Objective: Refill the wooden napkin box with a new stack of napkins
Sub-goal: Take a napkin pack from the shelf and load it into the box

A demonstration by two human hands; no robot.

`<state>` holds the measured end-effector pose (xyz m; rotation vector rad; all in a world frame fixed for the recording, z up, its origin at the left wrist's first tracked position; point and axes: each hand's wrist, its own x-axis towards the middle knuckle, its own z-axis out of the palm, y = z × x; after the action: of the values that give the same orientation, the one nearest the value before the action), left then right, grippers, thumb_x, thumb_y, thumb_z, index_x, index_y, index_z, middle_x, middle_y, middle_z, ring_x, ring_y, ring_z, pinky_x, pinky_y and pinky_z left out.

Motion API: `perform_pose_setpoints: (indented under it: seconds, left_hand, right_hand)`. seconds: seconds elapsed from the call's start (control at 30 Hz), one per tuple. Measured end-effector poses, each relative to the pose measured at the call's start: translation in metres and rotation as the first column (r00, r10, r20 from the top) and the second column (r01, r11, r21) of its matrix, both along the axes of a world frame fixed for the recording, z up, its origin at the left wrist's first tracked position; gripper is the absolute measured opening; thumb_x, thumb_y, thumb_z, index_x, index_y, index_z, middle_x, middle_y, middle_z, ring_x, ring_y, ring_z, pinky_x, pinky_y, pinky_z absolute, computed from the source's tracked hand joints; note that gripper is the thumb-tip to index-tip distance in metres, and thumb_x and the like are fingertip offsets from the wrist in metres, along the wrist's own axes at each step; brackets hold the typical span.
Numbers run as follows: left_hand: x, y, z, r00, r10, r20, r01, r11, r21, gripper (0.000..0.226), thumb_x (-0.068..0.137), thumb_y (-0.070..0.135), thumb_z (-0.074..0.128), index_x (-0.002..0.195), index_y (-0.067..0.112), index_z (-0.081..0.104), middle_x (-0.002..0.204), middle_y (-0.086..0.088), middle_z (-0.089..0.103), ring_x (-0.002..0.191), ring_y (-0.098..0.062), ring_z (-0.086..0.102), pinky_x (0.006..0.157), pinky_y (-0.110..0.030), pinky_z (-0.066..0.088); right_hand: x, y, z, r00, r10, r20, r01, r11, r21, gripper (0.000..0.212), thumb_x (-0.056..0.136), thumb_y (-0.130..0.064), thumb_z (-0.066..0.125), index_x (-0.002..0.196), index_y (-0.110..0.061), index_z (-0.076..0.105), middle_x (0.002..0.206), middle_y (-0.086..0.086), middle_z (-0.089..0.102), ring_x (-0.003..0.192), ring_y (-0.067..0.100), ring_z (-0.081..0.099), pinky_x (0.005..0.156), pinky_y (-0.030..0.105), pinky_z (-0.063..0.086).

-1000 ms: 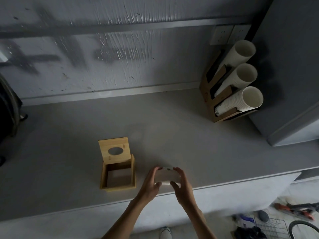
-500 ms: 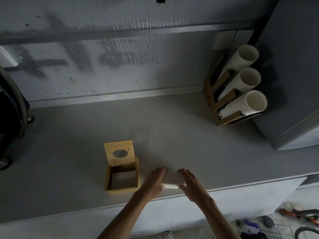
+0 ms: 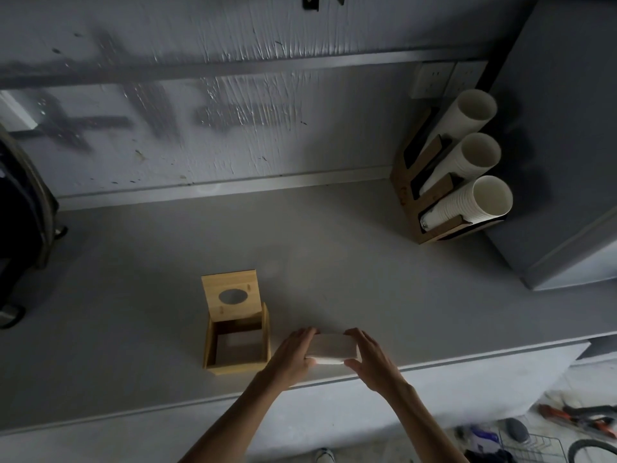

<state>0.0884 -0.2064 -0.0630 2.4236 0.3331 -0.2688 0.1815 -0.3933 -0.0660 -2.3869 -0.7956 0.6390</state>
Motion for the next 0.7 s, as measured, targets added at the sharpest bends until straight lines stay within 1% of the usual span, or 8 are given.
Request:
perform_pose_setpoints:
  seconds: [0.1, 0.2, 0.23, 0.33, 0.43, 0.6, 0.67, 0.7]
  left_hand:
    - [-0.002, 0.000, -0.002, 1.000, 0.009, -0.001, -0.009, 1.000, 0.007, 0.056, 0.084, 0.016, 0.058, 0.136, 0.019, 0.037, 0.139, -0.005, 0.045, 0.128, -0.020, 0.043, 0.107, -0.030, 0.041]
    - [-0.005, -0.001, -0.003, 0.999, 0.018, -0.039, -0.020, 0.998, -0.054, 0.060, 0.084, 0.014, 0.058, 0.138, 0.019, 0.033, 0.140, -0.006, 0.041, 0.129, -0.021, 0.040, 0.107, -0.035, 0.041]
    - [-0.005, -0.001, -0.001, 0.999, 0.031, -0.038, -0.033, 0.997, -0.069, 0.059, 0.083, 0.014, 0.059, 0.137, 0.020, 0.034, 0.139, -0.005, 0.042, 0.128, -0.021, 0.041, 0.106, -0.035, 0.042]
    - [-0.006, 0.001, -0.001, 0.999, 0.042, -0.001, -0.042, 0.997, -0.063, 0.052, 0.083, 0.016, 0.059, 0.132, 0.019, 0.040, 0.135, -0.005, 0.048, 0.125, -0.020, 0.045, 0.103, -0.032, 0.042]
    - [-0.008, 0.001, -0.001, 0.999, 0.042, -0.012, -0.043, 0.996, -0.075, 0.052, 0.084, 0.016, 0.059, 0.133, 0.019, 0.039, 0.136, -0.006, 0.047, 0.126, -0.020, 0.044, 0.103, -0.032, 0.042]
    - [-0.009, 0.000, 0.000, 0.998, 0.051, -0.029, -0.054, 0.994, -0.096, 0.055, 0.086, 0.020, 0.059, 0.136, 0.019, 0.036, 0.138, -0.005, 0.045, 0.127, -0.018, 0.044, 0.103, -0.031, 0.043]
    - [-0.010, 0.000, -0.001, 0.997, 0.067, -0.029, -0.070, 0.992, -0.108, 0.061, 0.086, 0.019, 0.059, 0.140, 0.020, 0.031, 0.142, -0.006, 0.042, 0.129, -0.019, 0.042, 0.105, -0.030, 0.042]
    - [-0.011, -0.001, -0.002, 0.996, 0.081, -0.043, -0.086, 0.988, -0.130, 0.064, 0.086, 0.017, 0.059, 0.142, 0.021, 0.027, 0.142, -0.006, 0.040, 0.129, -0.020, 0.042, 0.102, -0.029, 0.042]
  right_hand:
    - [-0.002, 0.000, 0.000, 1.000, 0.001, 0.029, -0.001, 1.000, -0.007, 0.057, 0.080, -0.023, 0.070, 0.131, -0.023, 0.045, 0.127, -0.001, 0.058, 0.116, 0.019, 0.054, 0.094, 0.031, 0.044]
    - [-0.005, -0.001, -0.002, 1.000, 0.006, 0.008, -0.006, 1.000, 0.014, 0.071, 0.078, -0.023, 0.071, 0.140, -0.028, 0.037, 0.140, -0.007, 0.048, 0.127, 0.016, 0.045, 0.103, 0.030, 0.039]
    - [-0.005, -0.001, -0.002, 1.000, -0.001, -0.001, 0.001, 1.000, 0.026, 0.070, 0.078, -0.023, 0.071, 0.139, -0.029, 0.037, 0.139, -0.008, 0.048, 0.127, 0.015, 0.044, 0.104, 0.030, 0.039]
    - [-0.004, -0.001, -0.001, 1.000, -0.014, 0.024, 0.014, 1.000, 0.020, 0.056, 0.076, -0.028, 0.073, 0.127, -0.027, 0.048, 0.126, -0.005, 0.058, 0.117, 0.017, 0.053, 0.094, 0.027, 0.042]
    - [-0.006, -0.002, 0.000, 0.999, -0.028, 0.027, 0.027, 1.000, 0.015, 0.055, 0.076, -0.028, 0.072, 0.126, -0.026, 0.048, 0.125, -0.005, 0.058, 0.115, 0.016, 0.053, 0.090, 0.025, 0.040]
    - [-0.009, -0.005, -0.004, 0.999, -0.048, 0.024, 0.048, 0.999, 0.025, 0.055, 0.077, -0.031, 0.072, 0.126, -0.027, 0.048, 0.127, -0.004, 0.059, 0.115, 0.017, 0.055, 0.093, 0.027, 0.042]
    - [-0.011, -0.007, -0.006, 0.998, -0.055, 0.005, 0.054, 0.998, 0.029, 0.058, 0.077, -0.032, 0.072, 0.129, -0.030, 0.045, 0.130, -0.005, 0.057, 0.118, 0.016, 0.053, 0.095, 0.028, 0.042]
    - [-0.011, -0.008, -0.007, 0.998, -0.062, -0.018, 0.063, 0.997, 0.038, 0.061, 0.078, -0.030, 0.071, 0.131, -0.032, 0.043, 0.134, -0.007, 0.054, 0.121, 0.014, 0.050, 0.098, 0.028, 0.041]
